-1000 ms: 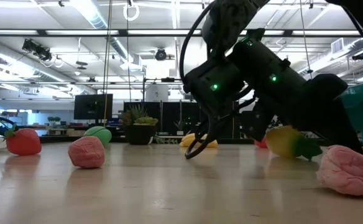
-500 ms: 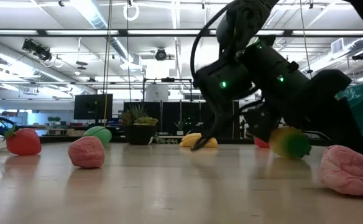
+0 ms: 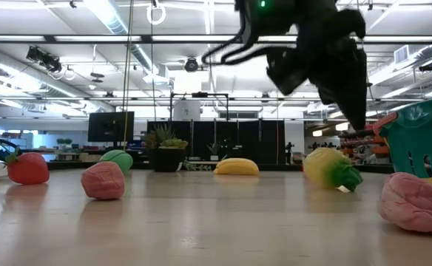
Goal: Pick and placing Produce into tupperware
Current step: Put the yellow corn into the blue basket
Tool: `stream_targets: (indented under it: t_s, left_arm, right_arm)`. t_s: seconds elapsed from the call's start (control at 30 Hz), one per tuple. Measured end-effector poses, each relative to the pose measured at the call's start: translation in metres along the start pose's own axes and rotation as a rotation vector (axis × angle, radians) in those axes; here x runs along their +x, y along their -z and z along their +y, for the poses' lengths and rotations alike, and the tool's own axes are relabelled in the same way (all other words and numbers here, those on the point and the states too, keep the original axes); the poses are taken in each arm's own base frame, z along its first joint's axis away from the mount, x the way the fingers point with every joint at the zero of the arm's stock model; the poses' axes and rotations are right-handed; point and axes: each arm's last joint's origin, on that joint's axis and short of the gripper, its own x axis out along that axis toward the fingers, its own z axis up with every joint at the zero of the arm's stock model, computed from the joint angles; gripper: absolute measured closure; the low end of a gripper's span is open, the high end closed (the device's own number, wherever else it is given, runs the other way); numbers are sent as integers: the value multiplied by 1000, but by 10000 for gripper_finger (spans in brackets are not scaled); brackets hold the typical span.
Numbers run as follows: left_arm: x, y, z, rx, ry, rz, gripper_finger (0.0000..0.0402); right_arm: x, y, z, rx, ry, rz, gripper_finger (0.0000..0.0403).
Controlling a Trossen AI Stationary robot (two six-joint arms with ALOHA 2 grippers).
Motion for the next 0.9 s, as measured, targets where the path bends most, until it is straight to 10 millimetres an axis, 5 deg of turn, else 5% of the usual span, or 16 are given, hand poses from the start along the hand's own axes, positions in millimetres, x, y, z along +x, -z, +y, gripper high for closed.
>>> stream_targets:
  t_s: [0.17,0.53,0.9]
  left_arm:
    - [0,0,0,-3,0,-1,295]
    - [0,0,0,-23,0,-1,301]
    - [0,0,0,-22,0,-1,304]
  right_arm:
    - [6,2,6,-16,-10,36,357]
    - [64,-13,17,-60,64,208,212]
    - [91,-15,20,-74,94,284,209]
